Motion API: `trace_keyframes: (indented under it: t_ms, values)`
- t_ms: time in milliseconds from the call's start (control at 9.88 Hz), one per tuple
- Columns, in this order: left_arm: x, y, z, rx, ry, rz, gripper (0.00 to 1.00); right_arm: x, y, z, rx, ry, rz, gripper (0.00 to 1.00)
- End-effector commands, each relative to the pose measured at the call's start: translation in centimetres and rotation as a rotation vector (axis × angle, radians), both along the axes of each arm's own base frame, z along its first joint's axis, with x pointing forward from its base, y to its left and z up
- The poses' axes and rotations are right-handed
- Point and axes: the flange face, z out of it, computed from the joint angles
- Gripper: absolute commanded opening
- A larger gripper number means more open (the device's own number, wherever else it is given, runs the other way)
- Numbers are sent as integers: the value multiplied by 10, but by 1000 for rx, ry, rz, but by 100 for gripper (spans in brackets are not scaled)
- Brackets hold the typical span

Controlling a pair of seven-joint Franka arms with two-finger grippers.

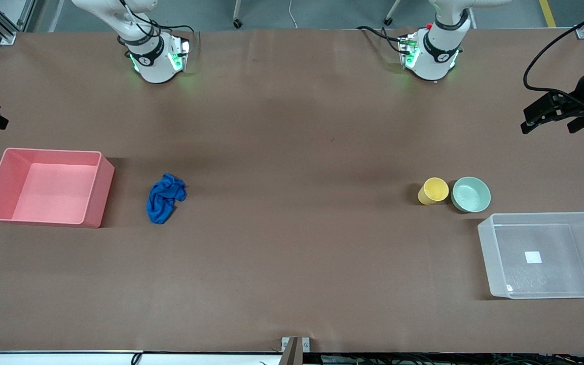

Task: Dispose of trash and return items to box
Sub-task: 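Reach the right gripper to the blue cloth while the left gripper reaches the bowl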

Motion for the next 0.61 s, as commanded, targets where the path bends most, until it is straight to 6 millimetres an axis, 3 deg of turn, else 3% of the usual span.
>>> trace_keyframes:
  t_ms: [0, 506]
  values:
    - [5, 0, -12, 17, 17, -8, 100, -5, 2, 2, -9, 0, 11, 100]
    - [5, 2, -12, 8, 17, -8, 100, -4, 3, 1, -4, -3, 4, 100]
